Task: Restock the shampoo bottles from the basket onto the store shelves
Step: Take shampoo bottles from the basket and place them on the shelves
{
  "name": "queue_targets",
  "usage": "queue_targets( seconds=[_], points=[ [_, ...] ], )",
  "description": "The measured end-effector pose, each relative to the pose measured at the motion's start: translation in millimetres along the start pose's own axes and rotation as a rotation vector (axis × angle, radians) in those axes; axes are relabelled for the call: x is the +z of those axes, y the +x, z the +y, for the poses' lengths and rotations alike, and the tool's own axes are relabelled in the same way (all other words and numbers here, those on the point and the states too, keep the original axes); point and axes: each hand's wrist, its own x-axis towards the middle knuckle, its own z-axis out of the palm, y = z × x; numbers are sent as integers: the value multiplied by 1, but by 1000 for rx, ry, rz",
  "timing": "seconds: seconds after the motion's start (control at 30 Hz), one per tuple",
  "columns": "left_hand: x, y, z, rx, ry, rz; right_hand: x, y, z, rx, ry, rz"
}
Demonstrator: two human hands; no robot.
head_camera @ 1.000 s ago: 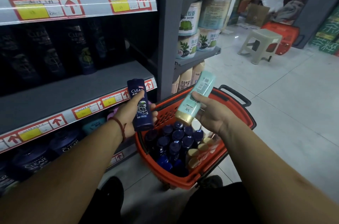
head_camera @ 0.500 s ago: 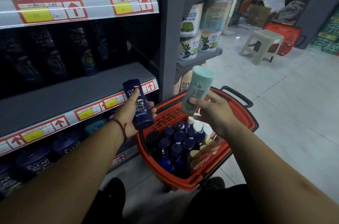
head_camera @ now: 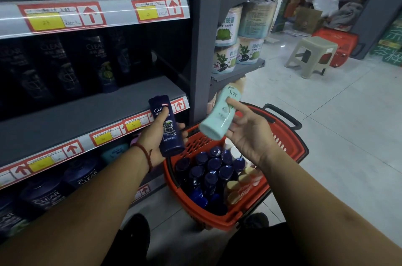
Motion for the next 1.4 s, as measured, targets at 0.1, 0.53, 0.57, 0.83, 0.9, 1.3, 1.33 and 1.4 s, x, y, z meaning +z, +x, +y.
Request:
queue_targets(
  seconds=[0.1,0.53,0.57,0.83,0.9,1.3,1.33,1.4],
  points=[
    [-1,1,1,-3,-3,-17,3,-1,1,-23,-135,55],
    [-13,-47,32,183,202,-166,27,-7,-6,-37,-363,73],
    [-17,-57,38,225,231,-162,34,-7,-8,-44,-381,44],
    [-75,-161,119,459,433,-18,144,-16,-10,-23,-577,-267],
    [-93,-196,144,524,454,17,184,-19,-5,-44,-557,-350],
    [-225,-390,267,890,380,464,419,-42,45,-205,-676,-606],
    [-236,-398,276,917,368,490,435,-43,50,-215,-679,-606],
    [-253,-409,292,951,362,523,463,-42,63,-223,-671,-612]
  ],
)
